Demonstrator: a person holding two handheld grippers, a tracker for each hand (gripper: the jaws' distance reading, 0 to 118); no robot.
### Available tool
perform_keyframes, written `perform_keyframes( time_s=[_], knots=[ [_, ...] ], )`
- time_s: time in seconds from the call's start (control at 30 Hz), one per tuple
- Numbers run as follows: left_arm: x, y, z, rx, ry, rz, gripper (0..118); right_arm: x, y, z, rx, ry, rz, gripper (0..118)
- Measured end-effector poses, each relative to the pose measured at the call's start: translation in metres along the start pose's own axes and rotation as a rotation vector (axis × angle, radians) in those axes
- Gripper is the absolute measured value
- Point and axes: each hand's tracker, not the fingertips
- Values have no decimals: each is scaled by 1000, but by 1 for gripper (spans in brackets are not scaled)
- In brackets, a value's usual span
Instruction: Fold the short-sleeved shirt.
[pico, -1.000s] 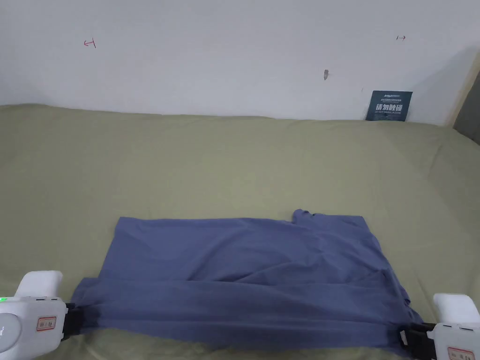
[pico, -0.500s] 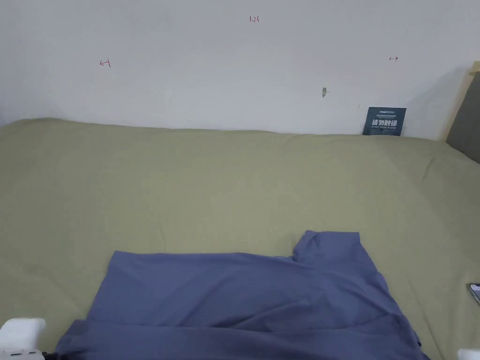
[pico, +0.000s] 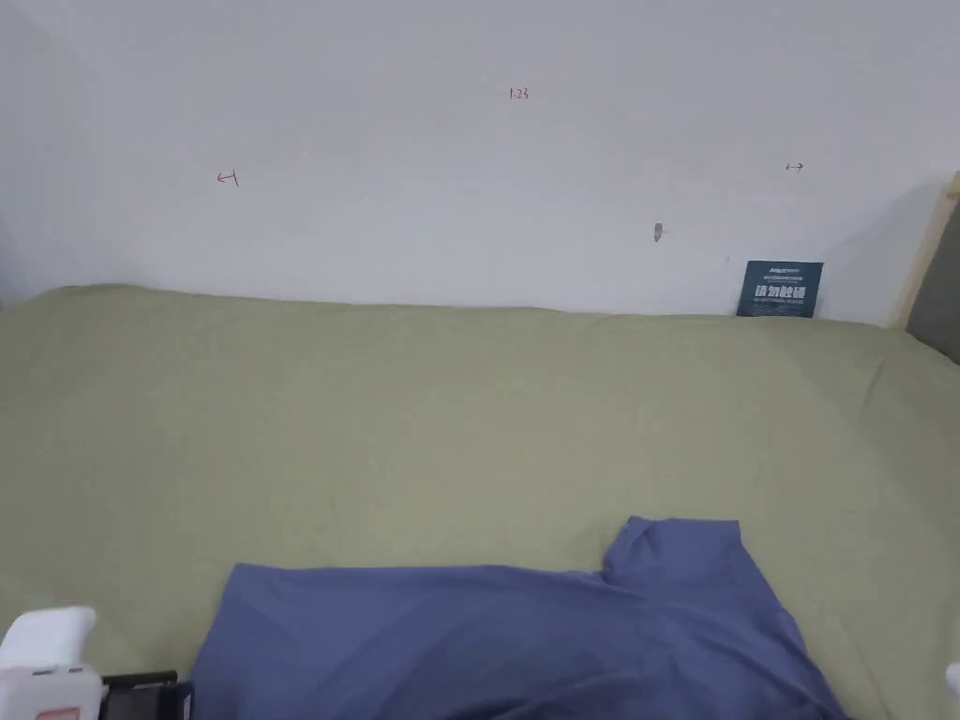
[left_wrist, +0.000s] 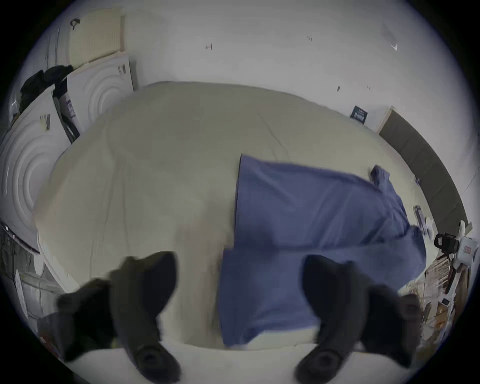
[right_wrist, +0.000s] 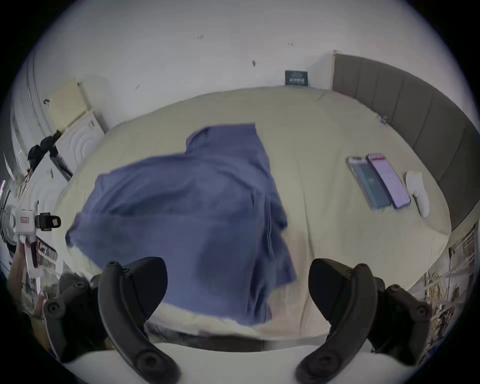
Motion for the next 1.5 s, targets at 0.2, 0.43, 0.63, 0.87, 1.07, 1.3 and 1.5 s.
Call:
perform_keyframes(
  time_s=[0.2,0.43,0.63,0.87,1.07,1.3,1.5],
  knots=[
    [23,60,-71,-6,-33,-19,1,-9,46,-44,-4,11,-15,0],
    [35,98,-160,-74,86,-52,116,-1,48,-88,-56,-21,42,0],
    [38,101,-192,-152,125,-94,57,10,50,-107,-110,-42,47,0],
    [61,96,-166,-91,62,-135,5,16,84,-140,-120,-40,72,0],
    [56,96,-165,-96,52,-111,5,20,116,-201,-162,-85,45,107],
    [49,97,-167,-102,31,-73,5,30,113,-228,-246,-103,47,44],
    [41,98,-136,-48,-4,-87,5,27,115,-173,-147,-15,64,0]
  ],
)
